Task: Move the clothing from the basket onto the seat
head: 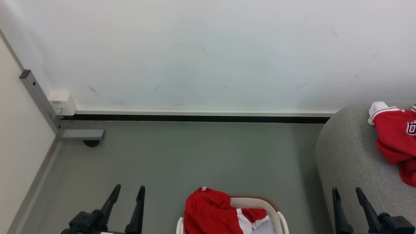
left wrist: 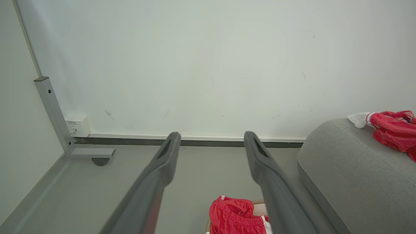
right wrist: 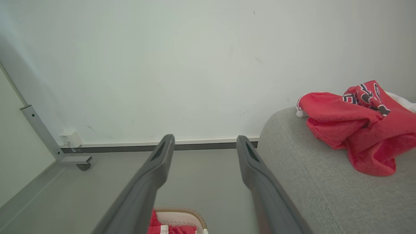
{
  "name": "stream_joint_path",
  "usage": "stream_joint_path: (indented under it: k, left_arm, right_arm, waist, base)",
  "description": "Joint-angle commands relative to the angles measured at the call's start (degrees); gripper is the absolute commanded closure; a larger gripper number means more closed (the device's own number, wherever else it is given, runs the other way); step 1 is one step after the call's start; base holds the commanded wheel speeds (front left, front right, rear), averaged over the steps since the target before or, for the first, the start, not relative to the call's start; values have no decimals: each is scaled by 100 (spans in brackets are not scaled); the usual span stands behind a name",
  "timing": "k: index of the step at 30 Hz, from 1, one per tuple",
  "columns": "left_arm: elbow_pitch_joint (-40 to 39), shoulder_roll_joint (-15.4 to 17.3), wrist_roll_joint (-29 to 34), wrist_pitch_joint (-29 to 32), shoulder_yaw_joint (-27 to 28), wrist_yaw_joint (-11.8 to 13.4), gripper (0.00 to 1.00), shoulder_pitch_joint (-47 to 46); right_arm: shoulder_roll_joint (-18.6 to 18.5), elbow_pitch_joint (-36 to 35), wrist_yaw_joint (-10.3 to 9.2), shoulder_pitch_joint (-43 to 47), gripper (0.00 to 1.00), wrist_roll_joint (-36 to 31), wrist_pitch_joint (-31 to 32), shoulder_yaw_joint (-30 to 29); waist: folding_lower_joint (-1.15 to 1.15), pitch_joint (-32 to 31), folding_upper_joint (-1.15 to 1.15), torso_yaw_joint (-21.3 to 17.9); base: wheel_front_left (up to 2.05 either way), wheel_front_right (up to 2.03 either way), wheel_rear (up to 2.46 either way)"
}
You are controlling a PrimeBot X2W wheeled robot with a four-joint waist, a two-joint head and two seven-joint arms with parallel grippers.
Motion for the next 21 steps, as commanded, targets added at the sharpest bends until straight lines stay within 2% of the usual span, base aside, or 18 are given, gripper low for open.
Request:
stream_joint_path:
  k: [1,14,21]
  left_arm:
    - [45,-32,69,-3,72,-48,0,16]
    - [145,-194,295,-3,270,-209,0,-11]
    - [212,-187,350,-3,223,-259,0,-115]
  right_arm:
    - [-21,14,-12,102,0,28,5,-23]
    - [-22,39,-12,72,0,-15,5,-52]
    - [-23,-20,-12,-10,0,-29,5,-8]
  waist:
    - [0,-24,0,-42]
    - [0,-51,0,-146]
    - [0,161,0,-254]
  base:
    - [0,0,0]
    - [0,0,0]
    - [0,0,0]
